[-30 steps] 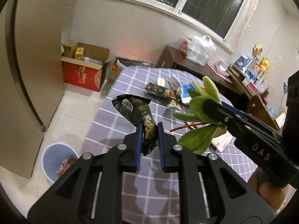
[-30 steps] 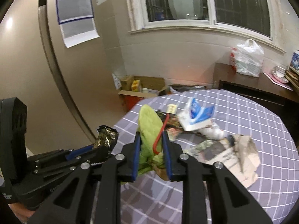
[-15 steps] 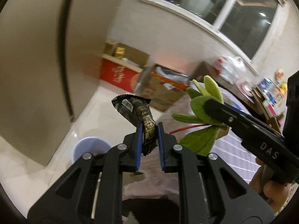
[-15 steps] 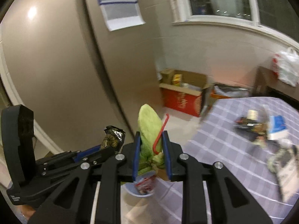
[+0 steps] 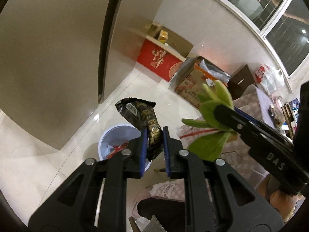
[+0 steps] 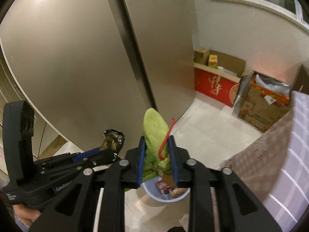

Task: Collect trash
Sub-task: 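Carry the black wrapper and green packaging over the bin and open both grippers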

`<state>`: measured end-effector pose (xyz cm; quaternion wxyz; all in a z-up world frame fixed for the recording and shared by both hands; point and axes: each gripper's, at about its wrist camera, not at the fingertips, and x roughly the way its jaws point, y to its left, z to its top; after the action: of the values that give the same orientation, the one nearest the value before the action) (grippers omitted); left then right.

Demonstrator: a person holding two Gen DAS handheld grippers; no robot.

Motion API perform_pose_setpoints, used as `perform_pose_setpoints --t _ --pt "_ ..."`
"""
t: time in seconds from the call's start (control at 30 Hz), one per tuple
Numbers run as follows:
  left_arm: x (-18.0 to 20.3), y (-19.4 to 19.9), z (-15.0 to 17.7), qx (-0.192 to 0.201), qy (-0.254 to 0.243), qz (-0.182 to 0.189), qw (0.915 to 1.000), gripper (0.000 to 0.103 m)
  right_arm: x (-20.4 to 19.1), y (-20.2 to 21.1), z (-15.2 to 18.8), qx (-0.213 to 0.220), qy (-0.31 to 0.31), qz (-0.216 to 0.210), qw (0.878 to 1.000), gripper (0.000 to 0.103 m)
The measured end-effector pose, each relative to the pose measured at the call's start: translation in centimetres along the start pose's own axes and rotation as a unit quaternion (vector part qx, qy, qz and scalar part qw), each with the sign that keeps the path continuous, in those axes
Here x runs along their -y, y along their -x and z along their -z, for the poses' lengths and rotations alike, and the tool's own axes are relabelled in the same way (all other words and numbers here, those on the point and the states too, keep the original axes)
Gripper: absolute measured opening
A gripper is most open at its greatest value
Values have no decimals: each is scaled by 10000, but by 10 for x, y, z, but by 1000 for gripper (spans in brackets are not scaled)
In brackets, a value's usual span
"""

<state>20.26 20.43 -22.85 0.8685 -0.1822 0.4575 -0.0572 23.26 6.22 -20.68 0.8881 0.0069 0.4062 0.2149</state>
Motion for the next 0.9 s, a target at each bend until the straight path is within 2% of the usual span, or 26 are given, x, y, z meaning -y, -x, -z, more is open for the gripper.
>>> perform_pose_setpoints --t 0.03,0.17,0.23,0.3,0.43,0.7,0.87,0.9 --pt "-1 -3 0 -26 0 -5 10000 15 1 -10 -1 -35 -26 -9 10000 36" --pt "-9 -20 -2 -179 -2 -97 9998 16 1 -37 -1 -97 23 157 9998 41" --pt "-11 -26 -1 -236 -11 -99 9997 16 6 -44 3 -175 -144 126 9997 54" --pt "-12 -29 -1 -282 -33 -115 9995 16 12 -44 5 -171 -237 139 9995 60" --pt "-10 -37 1 -375 -78 -110 9992 16 14 -39 4 -160 -174 431 9988 66" --pt "3 -42 -7 -425 -289 -56 9987 16 14 -14 0 175 2 844 9963 75" --pt "13 -44 -13 -410 -367 -65 9985 17 24 4 -1 355 -98 905 9952 78" --pt "15 -45 -14 -429 -378 -93 9983 20 27 9 -1 405 -127 917 9949 80"
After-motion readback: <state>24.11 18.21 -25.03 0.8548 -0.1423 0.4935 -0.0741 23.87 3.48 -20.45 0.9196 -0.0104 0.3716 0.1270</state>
